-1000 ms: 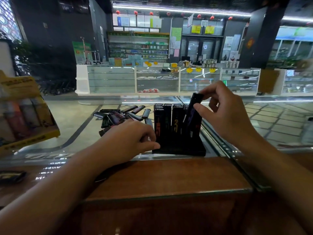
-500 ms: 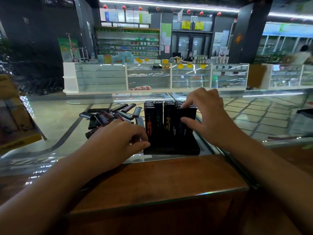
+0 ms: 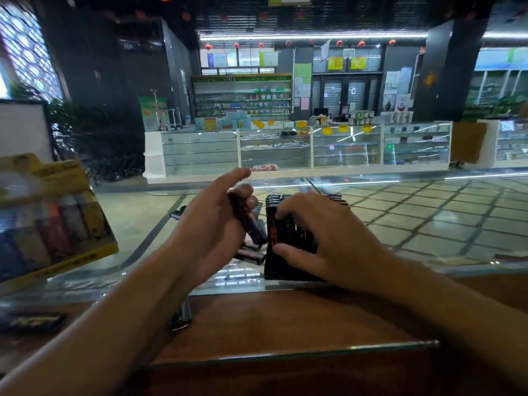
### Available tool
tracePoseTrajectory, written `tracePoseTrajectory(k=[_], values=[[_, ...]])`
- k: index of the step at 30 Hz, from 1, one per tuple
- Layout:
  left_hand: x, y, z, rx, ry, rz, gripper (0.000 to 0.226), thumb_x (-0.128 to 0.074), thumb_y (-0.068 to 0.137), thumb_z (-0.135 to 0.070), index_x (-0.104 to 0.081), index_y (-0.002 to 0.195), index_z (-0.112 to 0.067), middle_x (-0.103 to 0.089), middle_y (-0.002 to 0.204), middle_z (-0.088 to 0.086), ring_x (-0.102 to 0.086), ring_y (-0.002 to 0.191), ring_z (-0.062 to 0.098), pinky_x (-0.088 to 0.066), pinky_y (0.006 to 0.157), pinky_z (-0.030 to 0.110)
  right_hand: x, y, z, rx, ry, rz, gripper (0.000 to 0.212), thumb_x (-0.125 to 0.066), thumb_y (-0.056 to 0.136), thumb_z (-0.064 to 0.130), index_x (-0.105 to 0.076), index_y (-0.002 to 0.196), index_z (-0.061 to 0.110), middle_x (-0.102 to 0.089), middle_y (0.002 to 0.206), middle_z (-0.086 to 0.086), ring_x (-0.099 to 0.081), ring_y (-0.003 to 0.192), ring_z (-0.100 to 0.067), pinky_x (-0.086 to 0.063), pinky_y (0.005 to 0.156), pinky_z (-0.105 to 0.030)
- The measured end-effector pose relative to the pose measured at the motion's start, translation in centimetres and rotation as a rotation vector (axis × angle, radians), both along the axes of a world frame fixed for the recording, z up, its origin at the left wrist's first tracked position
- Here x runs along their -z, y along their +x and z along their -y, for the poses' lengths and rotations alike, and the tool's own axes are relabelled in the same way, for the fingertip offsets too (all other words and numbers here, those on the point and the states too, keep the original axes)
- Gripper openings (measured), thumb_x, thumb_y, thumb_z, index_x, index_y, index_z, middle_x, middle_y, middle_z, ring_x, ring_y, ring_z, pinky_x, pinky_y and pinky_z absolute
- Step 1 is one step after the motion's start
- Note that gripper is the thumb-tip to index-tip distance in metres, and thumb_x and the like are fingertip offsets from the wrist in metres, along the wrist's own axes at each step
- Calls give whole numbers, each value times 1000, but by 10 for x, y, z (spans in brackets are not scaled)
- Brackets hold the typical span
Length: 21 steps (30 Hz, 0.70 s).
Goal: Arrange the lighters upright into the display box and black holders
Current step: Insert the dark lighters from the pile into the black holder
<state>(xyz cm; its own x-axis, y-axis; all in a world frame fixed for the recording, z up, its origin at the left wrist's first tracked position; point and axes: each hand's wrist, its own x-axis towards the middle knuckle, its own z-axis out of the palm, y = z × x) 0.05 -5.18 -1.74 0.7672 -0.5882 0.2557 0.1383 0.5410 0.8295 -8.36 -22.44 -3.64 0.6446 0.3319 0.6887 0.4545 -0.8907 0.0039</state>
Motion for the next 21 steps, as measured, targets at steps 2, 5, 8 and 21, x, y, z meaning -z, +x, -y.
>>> tracePoseTrajectory(k=[2,5,8,21], values=[[2,0,5,74,-80,-54,28,-66,85,-36,-55,103,-17,-46,78,-1,-47,74,15,-37,79,31,-2,6,-6,-28,21,-5,39,-61,86,49,-41,114,31,-50,95,18,-45,80,0,-42,65,-24],[10,-5,10,137,-33,-3,31,-66,89,-35,-62,110,-14,-53,88,5,-54,82,19,-46,74,32,0,13,-7,-76,120,69,27,-57,91,43,-50,109,24,-55,88,19,-52,74,-1,-45,63,-23],[17,-12,12,9,241,300,27,-45,100,-17,-63,117,-7,-66,91,5,-62,80,13,-49,68,24,-2,13,1,-148,438,77,14,-60,92,35,-59,101,24,-63,83,18,-62,78,1,-44,69,-10],[31,-9,5,-177,661,979,8,-56,95,-36,-58,102,-36,-69,80,-9,-65,78,8,-47,69,23,-12,8,14,-309,913,-206,23,-66,90,11,-63,109,23,-60,79,-14,-49,45,-3,-39,46,-12]])
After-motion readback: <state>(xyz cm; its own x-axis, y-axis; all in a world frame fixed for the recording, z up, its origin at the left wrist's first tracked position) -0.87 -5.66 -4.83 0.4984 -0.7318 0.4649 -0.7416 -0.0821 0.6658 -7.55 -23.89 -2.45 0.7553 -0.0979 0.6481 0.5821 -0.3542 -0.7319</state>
